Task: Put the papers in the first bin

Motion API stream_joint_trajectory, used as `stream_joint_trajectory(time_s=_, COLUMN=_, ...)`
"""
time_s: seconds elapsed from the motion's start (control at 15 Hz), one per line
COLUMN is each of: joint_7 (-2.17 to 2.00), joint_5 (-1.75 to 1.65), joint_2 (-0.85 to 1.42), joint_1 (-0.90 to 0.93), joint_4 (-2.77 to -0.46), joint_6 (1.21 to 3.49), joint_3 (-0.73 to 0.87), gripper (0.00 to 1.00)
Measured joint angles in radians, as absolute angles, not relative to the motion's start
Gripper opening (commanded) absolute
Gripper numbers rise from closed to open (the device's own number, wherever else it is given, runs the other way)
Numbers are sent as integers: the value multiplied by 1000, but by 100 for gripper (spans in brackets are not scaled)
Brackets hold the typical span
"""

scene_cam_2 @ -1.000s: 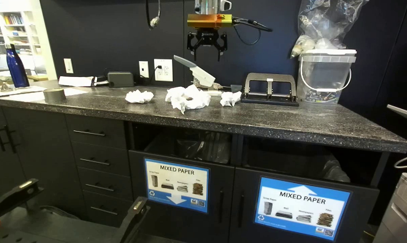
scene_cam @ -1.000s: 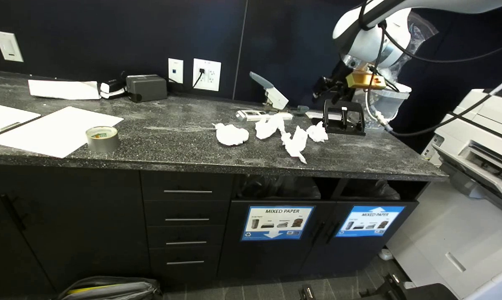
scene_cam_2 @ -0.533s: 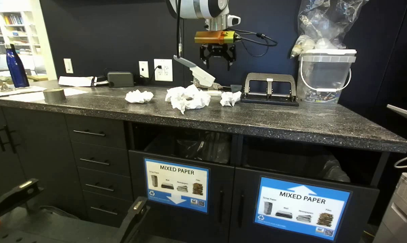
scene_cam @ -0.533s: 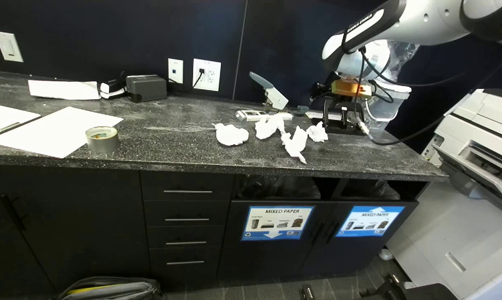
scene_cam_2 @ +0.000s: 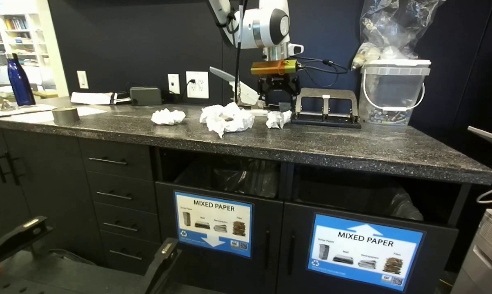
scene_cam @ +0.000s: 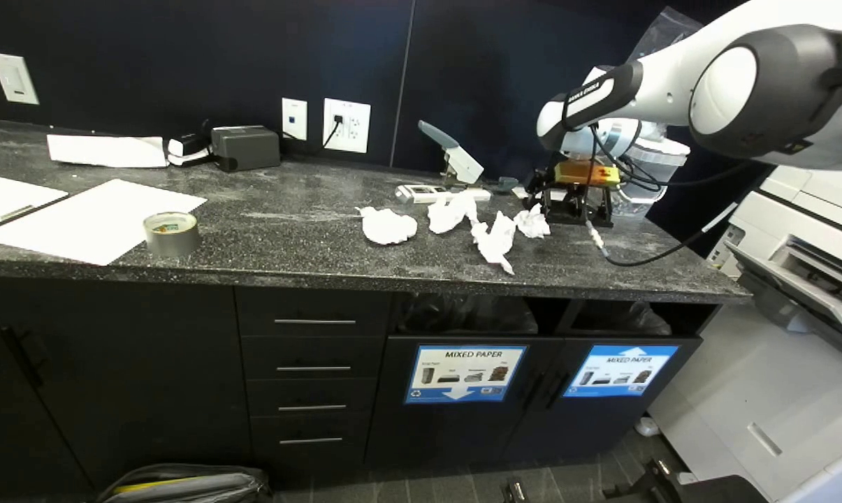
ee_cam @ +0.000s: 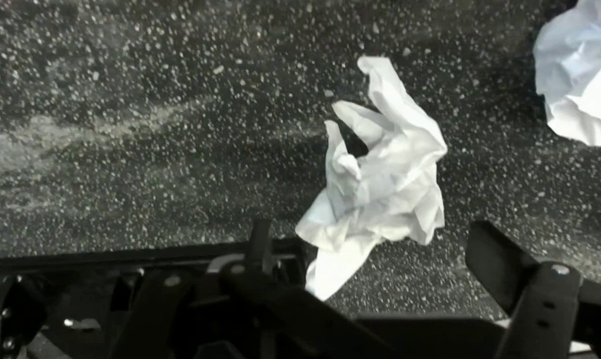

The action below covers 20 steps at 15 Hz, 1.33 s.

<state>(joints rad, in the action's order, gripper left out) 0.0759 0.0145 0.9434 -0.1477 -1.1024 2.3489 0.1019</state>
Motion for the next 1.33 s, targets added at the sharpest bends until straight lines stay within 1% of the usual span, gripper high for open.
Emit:
stream_joint_trajectory(time_s=0.27, joint_7=95, joint_5=15, joint_2=1020, joint_1=-179, joint_4=-981, joint_6=2199, joint_3=79, gripper=100)
stream_joint_trajectory(time_s=0.8, joint_7=205, joint_5=24, joint_2=1151, joint_1=-237, joint_4=-815, joint_6=2165, joint_3=13, gripper=100)
stream_joint_trajectory(time_s=0.87, joint_7=213, joint_5=24, joint_2=1165, joint_1=-241, joint_4=-800, joint_6=2157, joint_3=10, gripper=75)
stream_joint_trajectory(time_s=0.93, joint_7=225, joint_5=24, joint_2=1179, joint_1=-243, joint_4=-784, joint_6=2146, joint_3=7, gripper=74)
stream_joint_trajectory(time_s=1.0, joint_7=240, joint_5=24, joint_2=1191, joint_1=-245, joint_4=-771, joint_6=2141, joint_3=5, gripper=68)
stream_joint_trajectory(time_s=1.07, joint_7=257, joint_5=24, joint_2=1201, joint_1=-246, joint_4=-758, joint_6=2134, joint_3=2, gripper=58)
stream_joint_trajectory(time_s=1.33, joint_7=309, joint_5=22, joint_2=1226, joint_1=-251, joint_4=-713, joint_6=2099, joint_3=1, gripper=28)
